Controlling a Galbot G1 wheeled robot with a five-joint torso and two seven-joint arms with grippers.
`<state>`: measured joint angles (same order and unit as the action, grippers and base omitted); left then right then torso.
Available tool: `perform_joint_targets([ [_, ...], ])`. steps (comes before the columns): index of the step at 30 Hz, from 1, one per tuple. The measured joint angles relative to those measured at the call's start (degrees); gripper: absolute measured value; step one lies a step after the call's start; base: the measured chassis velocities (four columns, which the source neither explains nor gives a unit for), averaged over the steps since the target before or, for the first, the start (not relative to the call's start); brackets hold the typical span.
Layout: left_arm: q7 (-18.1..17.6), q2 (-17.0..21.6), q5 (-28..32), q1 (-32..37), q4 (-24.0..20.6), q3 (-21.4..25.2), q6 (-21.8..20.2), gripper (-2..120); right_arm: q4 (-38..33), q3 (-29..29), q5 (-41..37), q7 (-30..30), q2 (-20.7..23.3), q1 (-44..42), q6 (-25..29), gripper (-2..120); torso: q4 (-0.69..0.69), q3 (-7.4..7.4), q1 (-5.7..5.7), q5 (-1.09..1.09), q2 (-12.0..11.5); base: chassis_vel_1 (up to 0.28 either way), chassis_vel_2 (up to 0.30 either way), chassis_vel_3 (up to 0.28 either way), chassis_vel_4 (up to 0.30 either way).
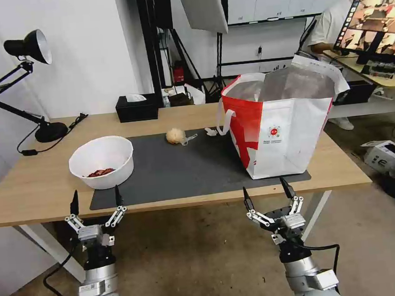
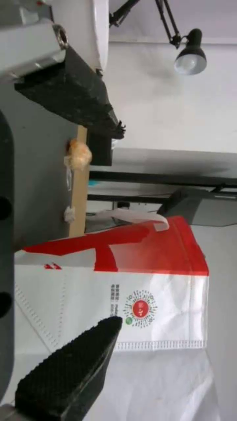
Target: Pick up the trash from the table and place it into the takeout bag.
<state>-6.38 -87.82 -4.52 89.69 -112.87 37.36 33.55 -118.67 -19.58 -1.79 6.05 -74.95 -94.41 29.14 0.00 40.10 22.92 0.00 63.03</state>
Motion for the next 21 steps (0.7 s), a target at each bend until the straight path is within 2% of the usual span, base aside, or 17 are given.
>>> perform_joint_targets([
  [6, 0.04, 0.09, 0.04, 0.04, 0.18, -0.26, 0.07, 100, -0.21, 0.0, -0.05, 0.06, 0.03, -0.2, 0.12, 100, 0.0, 0.0, 0.0, 0.0, 0.0, 0.0, 0.0, 0.0, 0.0],
  [13, 0.11, 0.19, 0.2, 0.14, -0.31, -0.55, 0.08, 100, 0.12, 1.88, -2.71, 0.12, 2.07, 1.91, -2.07, 100, 0.0, 0.0, 0.0, 0.0, 0.0, 0.0, 0.0, 0.0, 0.0],
  [21, 0.17, -0.25, -0.24, 0.76, -1.55, -1.78, -0.02, 100, 1.59, 7.71, -9.49, 1.94, 6.38, 9.54, -9.22, 100, 0.0, 0.0, 0.0, 0.01, 0.0, 0.0, 0.0, 0.0, 0.0],
])
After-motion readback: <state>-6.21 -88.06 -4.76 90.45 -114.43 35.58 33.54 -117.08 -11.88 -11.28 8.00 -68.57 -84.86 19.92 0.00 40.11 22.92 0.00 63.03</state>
